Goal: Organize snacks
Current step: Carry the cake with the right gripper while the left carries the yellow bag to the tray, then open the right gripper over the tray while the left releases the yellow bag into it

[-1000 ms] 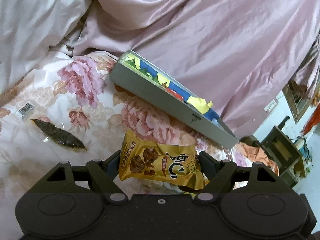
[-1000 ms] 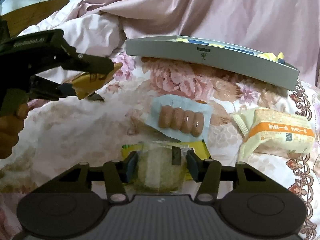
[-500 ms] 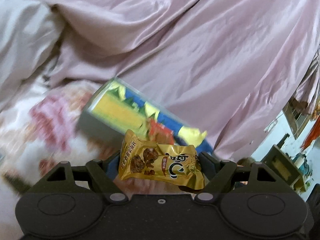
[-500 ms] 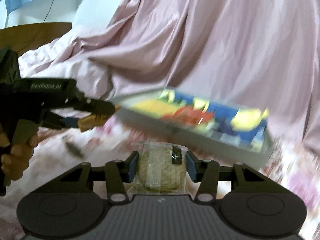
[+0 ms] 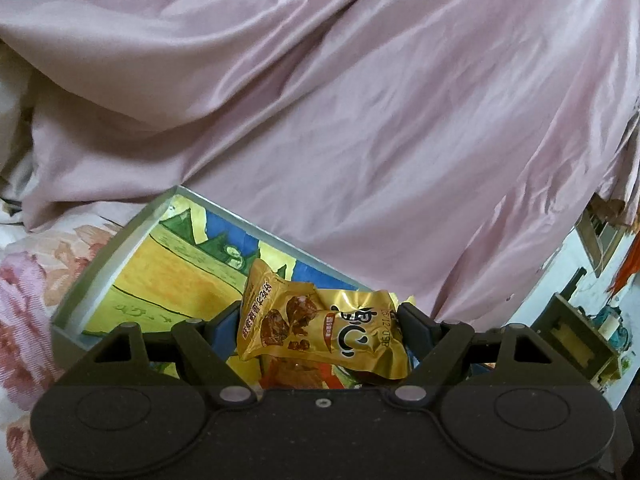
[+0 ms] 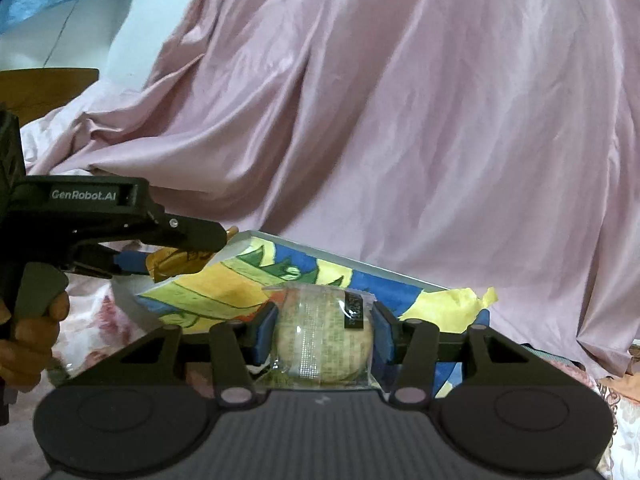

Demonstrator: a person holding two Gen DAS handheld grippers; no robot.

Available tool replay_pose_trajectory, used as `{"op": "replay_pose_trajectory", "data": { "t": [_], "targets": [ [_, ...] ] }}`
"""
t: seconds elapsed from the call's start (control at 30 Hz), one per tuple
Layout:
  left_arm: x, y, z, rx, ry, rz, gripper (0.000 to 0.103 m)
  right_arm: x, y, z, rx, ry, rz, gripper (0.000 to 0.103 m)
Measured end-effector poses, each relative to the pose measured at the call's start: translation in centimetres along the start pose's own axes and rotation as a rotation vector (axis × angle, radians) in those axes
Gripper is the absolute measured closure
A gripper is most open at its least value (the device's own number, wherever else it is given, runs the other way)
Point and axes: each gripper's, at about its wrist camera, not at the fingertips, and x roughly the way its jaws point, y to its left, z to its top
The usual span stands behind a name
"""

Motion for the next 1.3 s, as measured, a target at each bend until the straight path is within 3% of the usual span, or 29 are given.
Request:
{"op": "replay_pose_trajectory", "data": {
  "t": [0.53,0.73,0.83,1.1,1.3],
  "targets": [
    [2.1,0.5,-0.9,0.028,0.038,0.061,0.021,2.5,-1.2,-1.7,0.043,0.052,-0.028,0.049],
    [2.3,-0.1,-1.1,0.058,0.049,0.103,0.015,2.5,-1.1,-1.7,0.047,0.058,-0.038,0.047],
    [2.3,-0.5,-1.1,0.062,0.052,0.126,0.005,2.6,-1.4,-1.9,0.067,0.064,-0.050,0.039],
    [-0.2,-1.3,-1.0,0.083,0.011,0.155,0.001,0.4,-1.7,-2.2,0.107,0.008,-0.073,0.018],
    [-3.5,-2.1,-1.5,0.156,-0.018,0.190,0.001,-2.6,-1.3,-2.1,0.126,-0.045,-0.089,0.005]
  ]
}}
